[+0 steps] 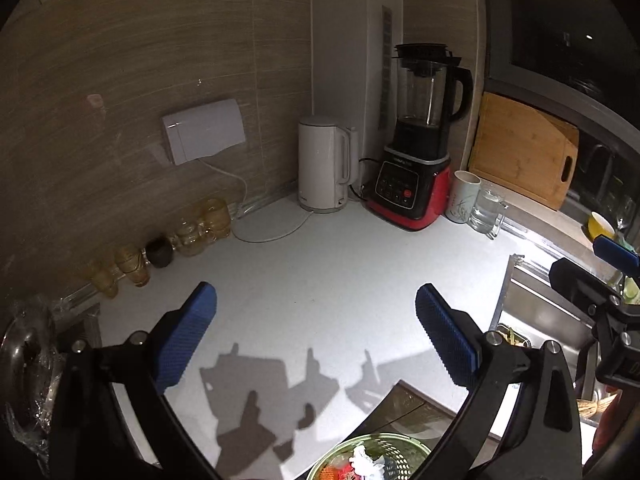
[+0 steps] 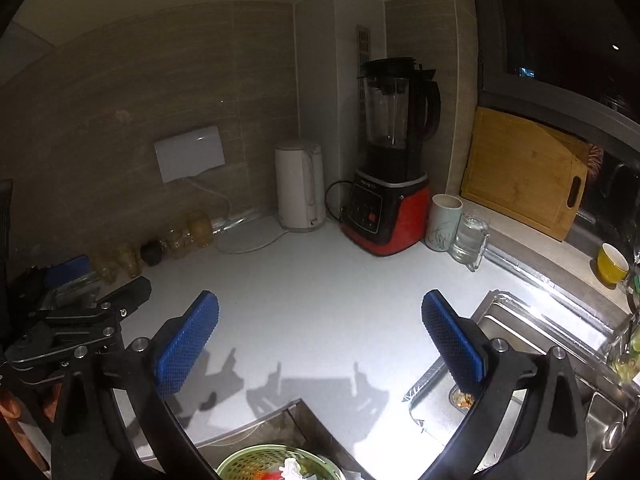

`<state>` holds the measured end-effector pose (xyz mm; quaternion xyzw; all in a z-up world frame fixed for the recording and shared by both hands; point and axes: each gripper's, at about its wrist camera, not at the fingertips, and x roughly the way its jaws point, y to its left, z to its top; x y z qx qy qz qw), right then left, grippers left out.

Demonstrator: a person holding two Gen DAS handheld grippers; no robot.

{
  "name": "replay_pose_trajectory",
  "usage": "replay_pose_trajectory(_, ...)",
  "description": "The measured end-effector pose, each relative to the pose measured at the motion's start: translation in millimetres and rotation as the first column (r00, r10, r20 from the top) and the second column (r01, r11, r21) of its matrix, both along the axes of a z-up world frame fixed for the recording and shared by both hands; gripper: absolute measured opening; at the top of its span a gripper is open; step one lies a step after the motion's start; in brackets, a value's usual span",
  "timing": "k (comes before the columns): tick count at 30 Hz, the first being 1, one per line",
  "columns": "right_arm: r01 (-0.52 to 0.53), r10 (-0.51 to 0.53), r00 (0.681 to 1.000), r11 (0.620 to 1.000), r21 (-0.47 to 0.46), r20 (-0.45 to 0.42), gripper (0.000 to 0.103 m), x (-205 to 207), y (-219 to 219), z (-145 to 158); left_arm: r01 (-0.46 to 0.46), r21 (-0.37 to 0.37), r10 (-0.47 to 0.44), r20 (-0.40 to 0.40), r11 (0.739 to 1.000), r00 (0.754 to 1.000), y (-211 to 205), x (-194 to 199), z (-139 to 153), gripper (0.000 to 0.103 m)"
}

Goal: Collect trash

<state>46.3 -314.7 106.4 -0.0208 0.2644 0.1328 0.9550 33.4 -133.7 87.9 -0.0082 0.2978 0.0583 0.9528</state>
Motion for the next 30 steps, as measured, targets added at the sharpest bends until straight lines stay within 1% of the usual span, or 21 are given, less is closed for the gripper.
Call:
replay_pose_trajectory(7,-0.004,0.004,1.0,1.0,0.013,-0.011,0.101,-0.3,-5.5,-2.7,-0.028,0.005,0.028,-0.003,1.0,1.0,-6.5,-0.7,0.1,0.095)
replay_pose_trajectory(13,0.022,-0.021,1.0,1.0,0.023,-0.012,0.101,-5.9,-8.6,-3.1,-0.014,-0.01,0.014,-0.009,1.0,1.0,-4.5,-3.1,-2.7,0.095)
replay_pose_trajectory(30,0.072,-0.072,0.997,0.997,0.005,-0.006,0.101,-24.5,-6.1,-2.7,0.038,-0.028,-0.038,-0.009,0.999,0.999,-0.7,-9.7,-3.2,0.095)
